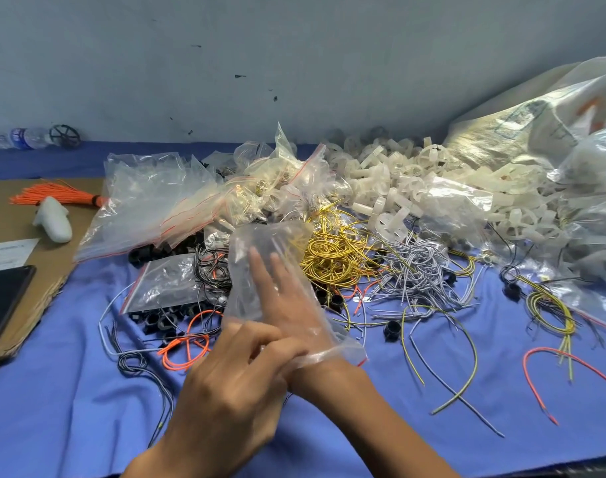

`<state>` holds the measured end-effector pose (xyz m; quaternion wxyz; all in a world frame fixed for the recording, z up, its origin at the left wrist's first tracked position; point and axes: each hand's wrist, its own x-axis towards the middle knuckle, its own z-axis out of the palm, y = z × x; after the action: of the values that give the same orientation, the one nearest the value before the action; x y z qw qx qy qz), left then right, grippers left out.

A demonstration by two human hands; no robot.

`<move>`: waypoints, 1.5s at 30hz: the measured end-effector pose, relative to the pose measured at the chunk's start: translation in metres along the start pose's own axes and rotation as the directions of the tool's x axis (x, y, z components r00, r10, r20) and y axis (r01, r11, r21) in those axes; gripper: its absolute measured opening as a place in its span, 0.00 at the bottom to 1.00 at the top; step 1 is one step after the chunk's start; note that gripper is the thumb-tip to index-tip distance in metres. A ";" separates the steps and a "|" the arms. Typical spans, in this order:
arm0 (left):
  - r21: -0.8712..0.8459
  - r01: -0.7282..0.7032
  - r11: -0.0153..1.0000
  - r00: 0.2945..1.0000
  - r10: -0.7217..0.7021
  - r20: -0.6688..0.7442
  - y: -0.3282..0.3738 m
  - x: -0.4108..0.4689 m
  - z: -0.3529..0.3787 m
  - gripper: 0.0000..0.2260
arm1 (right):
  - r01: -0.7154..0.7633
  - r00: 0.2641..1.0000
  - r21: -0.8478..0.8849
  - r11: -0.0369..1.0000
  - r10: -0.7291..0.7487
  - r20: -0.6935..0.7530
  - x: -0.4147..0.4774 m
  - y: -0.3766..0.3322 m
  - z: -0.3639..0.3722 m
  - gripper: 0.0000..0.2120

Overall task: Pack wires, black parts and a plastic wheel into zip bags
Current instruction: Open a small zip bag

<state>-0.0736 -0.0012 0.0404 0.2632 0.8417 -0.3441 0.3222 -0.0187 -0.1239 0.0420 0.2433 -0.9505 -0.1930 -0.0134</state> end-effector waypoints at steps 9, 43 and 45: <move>0.151 0.203 0.968 0.960 -0.166 -0.226 -0.037 0.014 -0.020 0.12 | 0.294 0.956 0.070 0.953 -0.294 -0.004 -0.059 -0.035 -0.026 0.14; 0.041 0.456 0.889 0.887 -0.458 0.051 -0.039 0.040 0.007 0.07 | -0.409 0.790 0.240 0.881 0.473 -0.390 -0.027 0.241 -0.185 0.12; 0.018 0.463 0.886 0.886 -0.463 0.018 -0.040 0.040 0.008 0.05 | -0.312 0.712 0.455 0.834 0.522 -0.469 -0.033 0.241 -0.187 0.10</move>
<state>-0.0182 0.0019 0.0554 0.3232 0.9046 -0.1344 0.2431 0.0534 -0.4175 0.0927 0.4482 -0.8615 0.1138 -0.2099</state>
